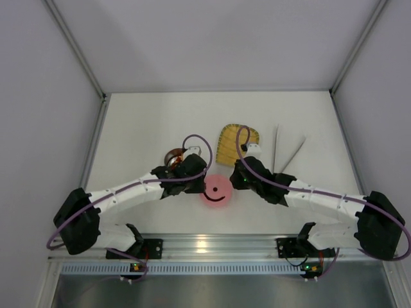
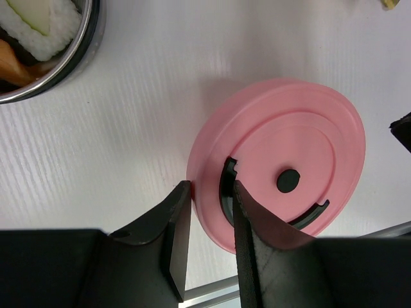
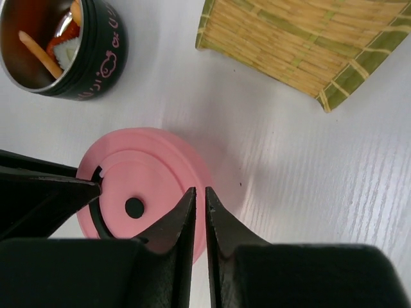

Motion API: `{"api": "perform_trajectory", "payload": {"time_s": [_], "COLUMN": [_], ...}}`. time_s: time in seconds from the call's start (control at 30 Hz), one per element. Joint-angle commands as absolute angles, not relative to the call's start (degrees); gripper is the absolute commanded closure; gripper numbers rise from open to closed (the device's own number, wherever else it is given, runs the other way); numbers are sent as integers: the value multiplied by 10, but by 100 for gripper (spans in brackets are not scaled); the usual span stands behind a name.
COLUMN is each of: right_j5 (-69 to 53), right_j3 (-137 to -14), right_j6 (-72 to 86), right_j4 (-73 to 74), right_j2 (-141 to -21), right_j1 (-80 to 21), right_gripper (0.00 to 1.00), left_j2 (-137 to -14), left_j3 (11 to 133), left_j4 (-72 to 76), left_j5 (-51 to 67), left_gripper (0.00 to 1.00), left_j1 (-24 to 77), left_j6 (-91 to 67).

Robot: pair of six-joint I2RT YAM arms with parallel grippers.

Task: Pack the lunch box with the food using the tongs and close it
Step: Pick up the box lid from the center of the board.

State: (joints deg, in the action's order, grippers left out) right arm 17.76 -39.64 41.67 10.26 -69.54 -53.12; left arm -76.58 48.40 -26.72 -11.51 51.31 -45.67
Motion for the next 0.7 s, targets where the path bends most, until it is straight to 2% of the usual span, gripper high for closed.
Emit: {"api": "perform_trajectory", "payload": {"time_s": [0.0,0.43,0.67], "right_j5": [211,228,224], "right_j3": [-450,-527,-540], "right_j6": [400,371,363], "right_j4": [143,203,215], "right_j2": [-671,-664,-664], "right_j1": [-533,-532,-532], "right_gripper": [90,86,85], "left_j2": [-735,-716,-706], "left_j3": [514,570,577], "left_j4": [-291,-353,-365], "left_j5": [-141,-200,-205], "left_gripper": [85,83,82], "left_j1": [515,509,474], "left_j6": [-451,-454,-448]}}
